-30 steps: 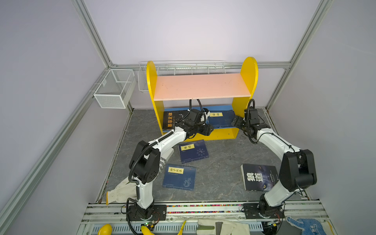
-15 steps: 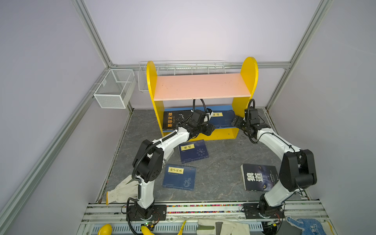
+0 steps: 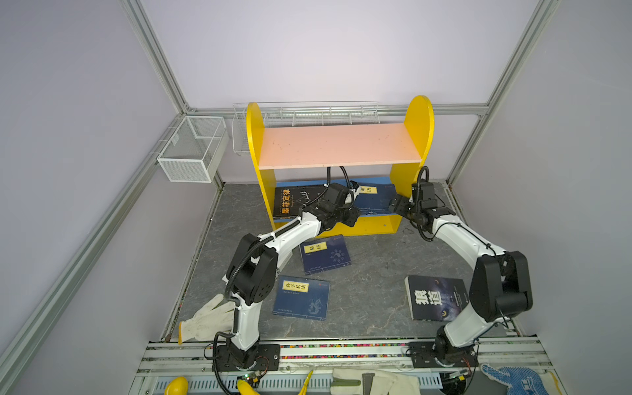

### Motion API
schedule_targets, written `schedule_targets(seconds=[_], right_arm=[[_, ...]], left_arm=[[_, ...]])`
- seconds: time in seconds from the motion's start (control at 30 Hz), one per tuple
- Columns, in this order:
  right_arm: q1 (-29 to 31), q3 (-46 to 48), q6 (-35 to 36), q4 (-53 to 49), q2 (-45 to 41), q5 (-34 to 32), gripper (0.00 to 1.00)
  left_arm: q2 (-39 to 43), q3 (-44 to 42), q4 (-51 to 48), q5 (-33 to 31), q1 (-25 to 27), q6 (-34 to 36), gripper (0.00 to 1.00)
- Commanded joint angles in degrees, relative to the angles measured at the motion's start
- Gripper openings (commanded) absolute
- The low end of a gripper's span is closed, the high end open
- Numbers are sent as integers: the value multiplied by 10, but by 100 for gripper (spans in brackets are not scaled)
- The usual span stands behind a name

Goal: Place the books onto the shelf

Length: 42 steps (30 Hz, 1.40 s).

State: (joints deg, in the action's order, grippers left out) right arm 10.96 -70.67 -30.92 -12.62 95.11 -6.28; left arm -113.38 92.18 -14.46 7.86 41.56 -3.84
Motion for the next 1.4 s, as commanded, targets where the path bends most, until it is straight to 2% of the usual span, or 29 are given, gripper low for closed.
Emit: schedule_targets(seconds=[0.0,0.1,0.27,0.4,0.67,0.83,0.97,1.1,1.23,1.3,1.37], right_arm=[[5,0,16,-59,17,19,97],[5,-3,16,-61,15,19,97],[4,-7,18,-65,1,15,96],[4,-8,22,-66,-22,19,94],[-4,18,35,-52,-118,22,88],[-4,44,46,-55,-195,59,88],[-2,78,13,-93,-250,93,89],[12,142,-32,-113,-312,130,89],[80,226,-96,-109,-374,129,89],[125,258,-130,-100,-390,108,89],[180,287,-164,-75,-389,94,89]], left_arm=[[-13,18,5,-10,17,20,33],[-11,17,1,-11,18,19,34],[11,-2,13,-51,18,13,63],[54,-49,48,-62,17,2,72],[167,-160,92,-33,18,-29,78],[244,-227,80,21,17,-52,79],[307,-305,66,34,17,-102,79],[387,-405,44,-27,16,-174,79],[491,-491,-39,-140,6,-269,79],[538,-521,-88,-172,-6,-305,80],[579,-553,-132,-176,-26,-339,80]])
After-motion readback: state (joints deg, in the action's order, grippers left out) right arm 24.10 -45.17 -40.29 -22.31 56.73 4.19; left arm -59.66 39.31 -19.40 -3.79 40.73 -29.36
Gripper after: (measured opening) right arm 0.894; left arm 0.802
